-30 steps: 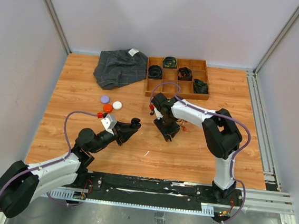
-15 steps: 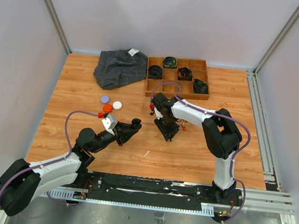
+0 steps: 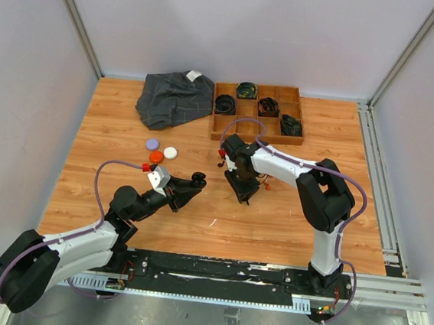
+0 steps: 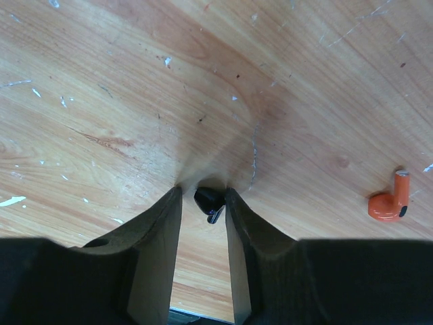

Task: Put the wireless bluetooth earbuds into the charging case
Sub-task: Pick up the earbud from the center of the board.

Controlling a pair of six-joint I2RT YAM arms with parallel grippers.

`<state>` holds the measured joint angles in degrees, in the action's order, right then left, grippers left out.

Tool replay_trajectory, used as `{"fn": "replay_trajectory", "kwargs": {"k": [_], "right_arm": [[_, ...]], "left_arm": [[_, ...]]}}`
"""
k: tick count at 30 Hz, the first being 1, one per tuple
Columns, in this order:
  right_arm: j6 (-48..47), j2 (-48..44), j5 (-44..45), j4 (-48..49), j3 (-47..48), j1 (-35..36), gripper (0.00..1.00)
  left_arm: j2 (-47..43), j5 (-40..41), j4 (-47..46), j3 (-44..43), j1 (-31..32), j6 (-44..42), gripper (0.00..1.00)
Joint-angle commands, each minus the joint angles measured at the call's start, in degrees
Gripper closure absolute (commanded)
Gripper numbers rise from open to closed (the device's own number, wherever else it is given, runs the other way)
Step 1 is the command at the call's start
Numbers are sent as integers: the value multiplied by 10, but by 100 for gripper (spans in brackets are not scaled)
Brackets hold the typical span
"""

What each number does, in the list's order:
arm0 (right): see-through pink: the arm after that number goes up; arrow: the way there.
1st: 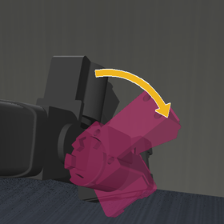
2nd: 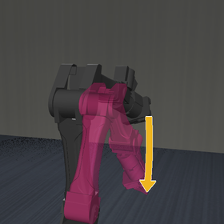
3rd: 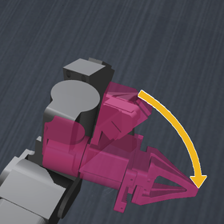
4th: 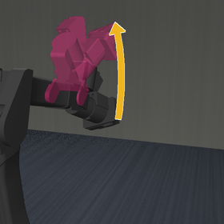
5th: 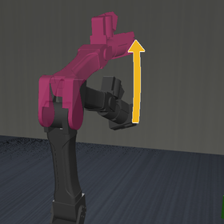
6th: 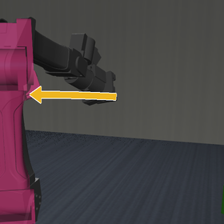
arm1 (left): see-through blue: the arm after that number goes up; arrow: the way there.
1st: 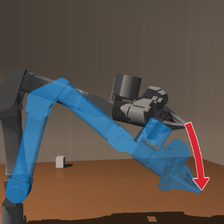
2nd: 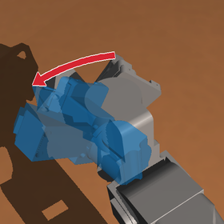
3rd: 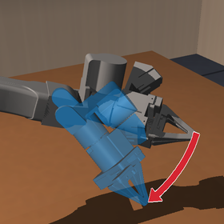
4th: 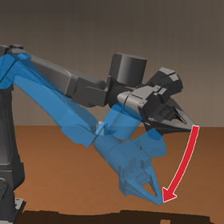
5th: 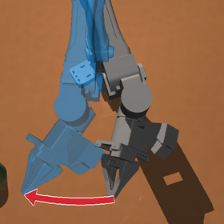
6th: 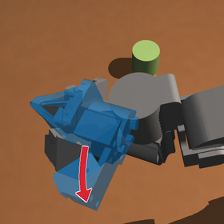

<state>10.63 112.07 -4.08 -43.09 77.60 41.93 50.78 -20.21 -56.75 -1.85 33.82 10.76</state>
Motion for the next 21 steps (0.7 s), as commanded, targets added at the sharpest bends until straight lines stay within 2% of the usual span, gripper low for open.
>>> {"fn": "replay_trajectory", "kwargs": {"k": [1,8,13,21], "right_arm": [[16,-7,9,11,-15,-5,68],[15,-13,20,3,-26,-5,72],[12,-31,15,7,-37,-4,80],[-12,-116,-11,51,-59,-3,83]], "left_arm": [[-1,-3,-31,4,-4,-1,100],[-2,-4,-33,4,-4,0,100],[-7,-10,-56,14,-4,2,100],[-8,-16,-109,38,-4,-28,100]]}}
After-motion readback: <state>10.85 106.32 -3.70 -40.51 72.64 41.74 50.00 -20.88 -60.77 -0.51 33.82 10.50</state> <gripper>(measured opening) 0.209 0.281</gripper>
